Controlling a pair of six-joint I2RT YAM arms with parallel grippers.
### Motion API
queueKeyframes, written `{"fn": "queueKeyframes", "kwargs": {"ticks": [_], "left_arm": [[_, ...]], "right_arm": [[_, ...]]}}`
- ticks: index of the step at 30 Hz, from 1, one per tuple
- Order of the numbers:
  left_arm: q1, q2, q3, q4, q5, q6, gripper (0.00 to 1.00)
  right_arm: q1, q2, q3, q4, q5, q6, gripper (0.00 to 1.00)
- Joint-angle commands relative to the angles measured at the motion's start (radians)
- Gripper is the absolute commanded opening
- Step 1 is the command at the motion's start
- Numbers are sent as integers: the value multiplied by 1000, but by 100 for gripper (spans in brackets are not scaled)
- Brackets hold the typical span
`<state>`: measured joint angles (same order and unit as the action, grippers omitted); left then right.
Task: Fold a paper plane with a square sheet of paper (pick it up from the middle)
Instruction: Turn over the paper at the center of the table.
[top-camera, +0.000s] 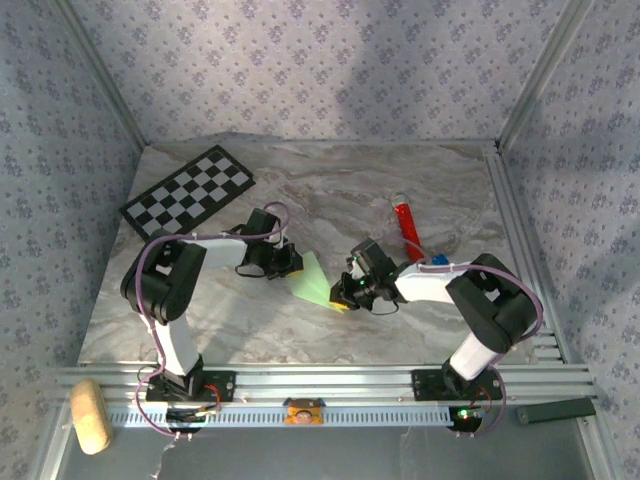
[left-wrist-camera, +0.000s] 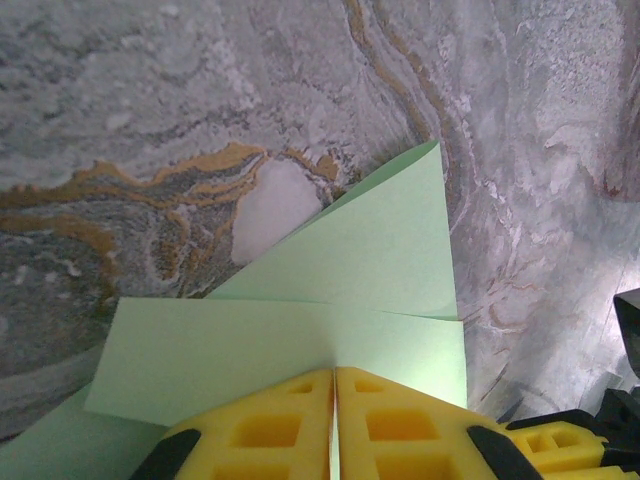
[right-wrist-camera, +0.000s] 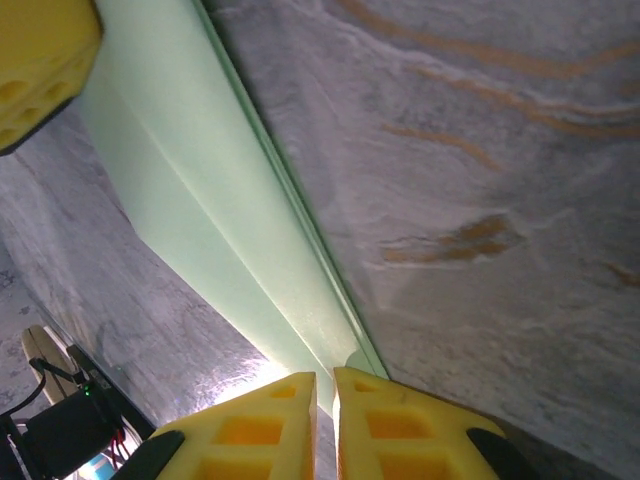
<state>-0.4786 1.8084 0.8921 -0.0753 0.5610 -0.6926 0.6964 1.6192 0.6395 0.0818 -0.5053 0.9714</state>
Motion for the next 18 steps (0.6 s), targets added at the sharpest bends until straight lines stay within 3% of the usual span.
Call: {"fn": "queueKeyframes", "kwargs": {"ticks": [1,10,18], "left_arm": [[7,17,-6,-31,-13,7,10],[8,16,-3,-43,-30,16,10],[8,11,-13,-35,-35,6,10]], "right_arm": [[2,-21,-47,-22,19,5,13],[-7,-168,-113,-100,33,-15,21],[-20,-157,-121,-78,17,7,30]]}}
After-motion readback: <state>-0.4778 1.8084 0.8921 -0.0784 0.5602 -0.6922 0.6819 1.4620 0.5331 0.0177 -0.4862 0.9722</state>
